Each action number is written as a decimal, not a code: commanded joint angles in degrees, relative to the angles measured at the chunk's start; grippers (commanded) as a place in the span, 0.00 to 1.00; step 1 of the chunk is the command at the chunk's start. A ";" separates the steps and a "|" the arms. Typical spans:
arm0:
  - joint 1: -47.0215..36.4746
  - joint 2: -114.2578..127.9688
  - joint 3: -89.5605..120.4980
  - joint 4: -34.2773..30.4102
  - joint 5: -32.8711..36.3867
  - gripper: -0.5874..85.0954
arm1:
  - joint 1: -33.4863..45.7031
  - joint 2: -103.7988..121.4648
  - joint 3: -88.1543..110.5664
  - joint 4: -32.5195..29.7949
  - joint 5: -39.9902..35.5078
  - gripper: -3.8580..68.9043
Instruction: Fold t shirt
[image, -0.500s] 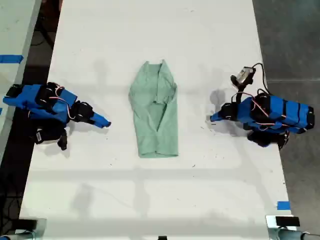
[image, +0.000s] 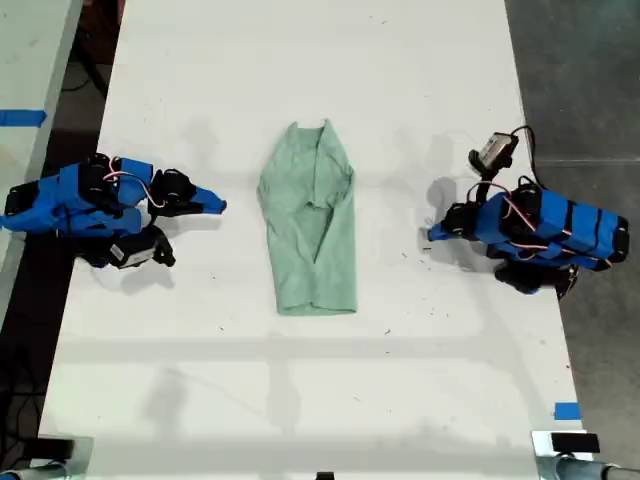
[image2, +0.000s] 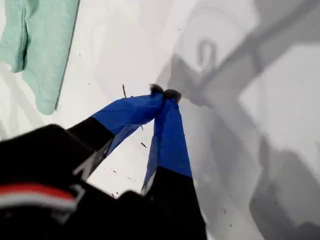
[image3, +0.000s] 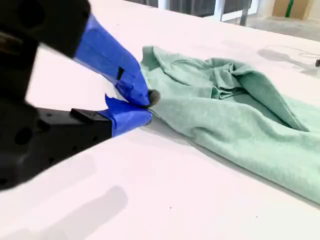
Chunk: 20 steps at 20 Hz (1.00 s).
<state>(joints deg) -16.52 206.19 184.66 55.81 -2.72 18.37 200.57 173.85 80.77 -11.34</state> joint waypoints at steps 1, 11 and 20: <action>-0.26 0.44 0.70 -0.97 -0.18 0.01 | 0.44 0.53 1.67 0.18 0.53 0.04; 9.40 -60.47 -51.94 3.52 6.77 0.02 | 0.97 -37.44 -34.28 -1.93 -5.27 0.06; 21.80 -133.86 -127.18 29.00 -3.60 0.18 | -23.03 -110.48 -108.46 16.44 5.89 0.30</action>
<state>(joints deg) 4.39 77.34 65.65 84.73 -5.27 -2.37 95.45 72.42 97.65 -7.03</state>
